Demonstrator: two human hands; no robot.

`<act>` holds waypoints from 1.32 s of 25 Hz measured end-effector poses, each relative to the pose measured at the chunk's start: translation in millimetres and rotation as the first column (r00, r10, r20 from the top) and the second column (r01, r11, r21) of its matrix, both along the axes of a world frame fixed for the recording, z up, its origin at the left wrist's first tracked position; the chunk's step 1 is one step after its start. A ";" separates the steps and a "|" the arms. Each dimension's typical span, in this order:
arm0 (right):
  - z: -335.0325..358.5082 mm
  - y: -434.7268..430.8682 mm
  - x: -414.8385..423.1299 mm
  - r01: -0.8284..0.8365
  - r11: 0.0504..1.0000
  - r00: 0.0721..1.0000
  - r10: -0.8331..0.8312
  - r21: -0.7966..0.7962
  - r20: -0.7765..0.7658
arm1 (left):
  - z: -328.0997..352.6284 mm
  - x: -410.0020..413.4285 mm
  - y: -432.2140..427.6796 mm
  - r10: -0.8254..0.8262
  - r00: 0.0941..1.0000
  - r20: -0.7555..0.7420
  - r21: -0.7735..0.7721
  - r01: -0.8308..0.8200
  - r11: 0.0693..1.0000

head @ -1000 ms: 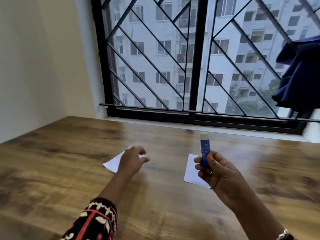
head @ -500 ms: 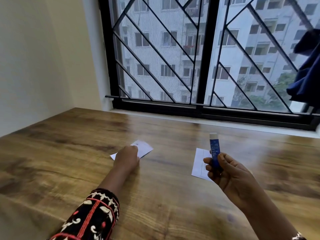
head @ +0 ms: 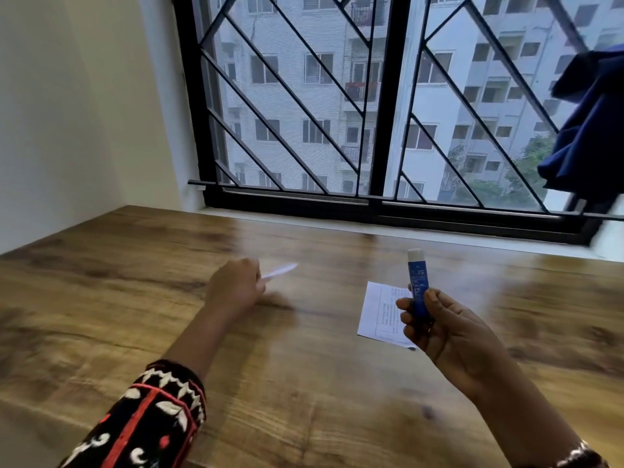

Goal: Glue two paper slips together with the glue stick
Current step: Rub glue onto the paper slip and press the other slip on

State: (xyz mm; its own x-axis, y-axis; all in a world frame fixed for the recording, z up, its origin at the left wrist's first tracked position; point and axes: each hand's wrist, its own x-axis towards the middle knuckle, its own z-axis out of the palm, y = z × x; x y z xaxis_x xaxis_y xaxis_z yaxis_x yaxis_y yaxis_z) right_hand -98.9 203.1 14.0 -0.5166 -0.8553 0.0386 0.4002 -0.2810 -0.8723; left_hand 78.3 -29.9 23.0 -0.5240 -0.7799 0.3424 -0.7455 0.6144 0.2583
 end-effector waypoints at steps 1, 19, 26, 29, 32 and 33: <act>1.2 3.1 -1.7 0.007 1.000 1.000 -0.007 0.000 0.002 | 13.4 -2.6 6.0 -0.083 0.994 -0.068 0.092 0.089 0.992; -18.2 56.1 -9.3 0.079 0.972 0.990 -0.051 0.221 -0.129 | -10.8 -95.8 97.9 -0.445 0.889 -0.109 0.936 0.243 0.255; -35.2 53.3 -3.5 0.116 0.935 0.993 -0.112 0.336 -0.032 | -15.0 -92.0 137.0 -0.432 0.889 -0.152 0.314 0.458 0.832; -34.6 53.3 -1.3 0.144 0.930 0.989 -0.145 0.337 -0.023 | -30.8 -77.9 182.2 -0.552 0.830 -0.073 0.168 0.556 0.814; -35.1 54.9 -1.5 0.170 0.924 0.983 -0.182 0.341 0.002 | -47.6 -71.3 209.7 -0.524 0.841 0.132 0.170 0.502 0.848; -34.7 56.5 -2.6 0.180 0.923 0.981 -0.194 0.339 0.010 | -48.5 -71.1 211.2 -0.503 0.846 0.175 0.178 0.475 0.862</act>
